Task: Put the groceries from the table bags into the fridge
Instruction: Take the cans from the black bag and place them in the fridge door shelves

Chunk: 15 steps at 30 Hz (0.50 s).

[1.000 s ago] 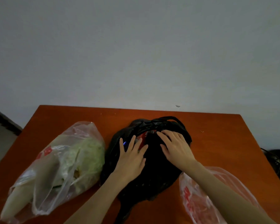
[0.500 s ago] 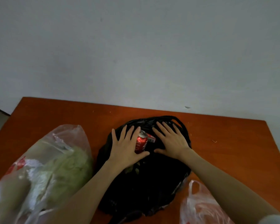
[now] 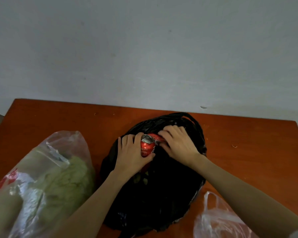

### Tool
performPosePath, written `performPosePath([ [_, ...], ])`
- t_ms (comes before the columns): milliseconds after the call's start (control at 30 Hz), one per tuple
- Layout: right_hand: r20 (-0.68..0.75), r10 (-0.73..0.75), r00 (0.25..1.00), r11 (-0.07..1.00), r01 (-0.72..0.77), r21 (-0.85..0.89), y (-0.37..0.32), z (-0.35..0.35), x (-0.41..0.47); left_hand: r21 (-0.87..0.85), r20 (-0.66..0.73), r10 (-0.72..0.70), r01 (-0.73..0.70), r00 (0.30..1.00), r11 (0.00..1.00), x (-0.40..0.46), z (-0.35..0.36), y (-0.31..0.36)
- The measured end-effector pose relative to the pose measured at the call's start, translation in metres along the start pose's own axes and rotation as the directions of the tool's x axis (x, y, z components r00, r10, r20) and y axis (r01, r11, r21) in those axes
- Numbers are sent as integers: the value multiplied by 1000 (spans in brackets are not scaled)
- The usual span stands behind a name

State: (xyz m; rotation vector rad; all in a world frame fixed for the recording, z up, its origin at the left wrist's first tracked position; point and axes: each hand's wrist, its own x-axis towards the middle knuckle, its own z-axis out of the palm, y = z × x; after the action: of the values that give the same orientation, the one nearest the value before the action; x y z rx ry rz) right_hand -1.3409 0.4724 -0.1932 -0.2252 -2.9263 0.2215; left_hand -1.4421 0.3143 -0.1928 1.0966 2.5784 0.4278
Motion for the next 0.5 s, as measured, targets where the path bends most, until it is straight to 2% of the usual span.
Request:
performPosePath([
  [67,82,-62,995,998,63,-5,-1,6,-6,-30,22,-25,26,999,999,0,1,0],
  [233,360,106,927,994,-89,-63,12,5,7,-41,15,-52,52,999,998,1,1,1],
  [300,422,161,892,985,-122,-118,12,6,14,-29,-21,-36,36,999,999,1,2,1],
  [500,391,267,881,962,-223,-155,5,12,19,-159,-61,-40,29,997,987,-8,0,1],
])
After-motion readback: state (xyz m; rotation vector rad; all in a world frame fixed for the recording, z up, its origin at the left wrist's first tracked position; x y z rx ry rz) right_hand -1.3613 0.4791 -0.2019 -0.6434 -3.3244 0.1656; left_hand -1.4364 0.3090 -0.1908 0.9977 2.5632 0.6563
